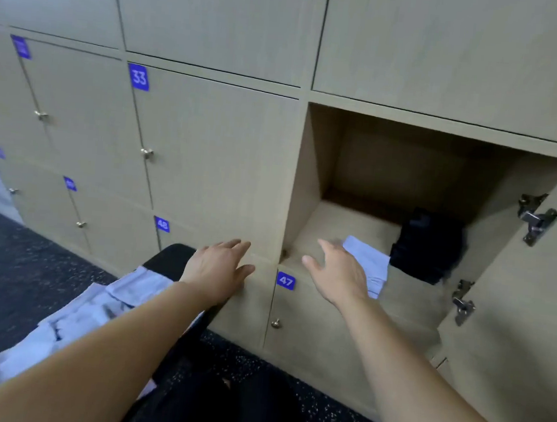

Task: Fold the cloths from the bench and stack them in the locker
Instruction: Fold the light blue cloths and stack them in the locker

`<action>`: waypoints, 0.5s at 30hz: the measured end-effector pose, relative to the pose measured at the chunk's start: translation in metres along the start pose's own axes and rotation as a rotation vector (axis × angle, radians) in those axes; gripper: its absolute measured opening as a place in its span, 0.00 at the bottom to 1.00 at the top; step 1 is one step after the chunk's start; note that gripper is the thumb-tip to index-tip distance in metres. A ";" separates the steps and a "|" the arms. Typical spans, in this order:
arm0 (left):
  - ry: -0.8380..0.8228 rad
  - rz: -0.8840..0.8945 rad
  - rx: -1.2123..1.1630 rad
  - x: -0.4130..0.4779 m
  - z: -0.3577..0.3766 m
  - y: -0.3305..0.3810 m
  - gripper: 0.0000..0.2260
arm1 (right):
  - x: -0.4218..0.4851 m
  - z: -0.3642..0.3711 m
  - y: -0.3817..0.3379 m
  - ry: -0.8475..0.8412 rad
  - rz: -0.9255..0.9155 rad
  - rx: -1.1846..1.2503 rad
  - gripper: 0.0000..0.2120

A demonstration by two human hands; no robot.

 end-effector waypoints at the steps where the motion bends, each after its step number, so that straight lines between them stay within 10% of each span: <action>1: 0.007 -0.039 0.008 -0.016 -0.006 -0.016 0.22 | -0.010 0.003 -0.019 -0.005 -0.032 0.006 0.25; 15: 0.066 -0.402 0.112 -0.197 -0.064 -0.206 0.23 | -0.119 0.080 -0.197 -0.174 -0.374 0.077 0.26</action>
Point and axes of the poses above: each hand's wrist, its own x-axis towards the middle knuckle, its own z-axis out of the palm, y = z × x, the point moved 7 cm from there along x, towards the middle knuckle, and after that the axes turned 9 degrees about y, right-handed, at the moved point
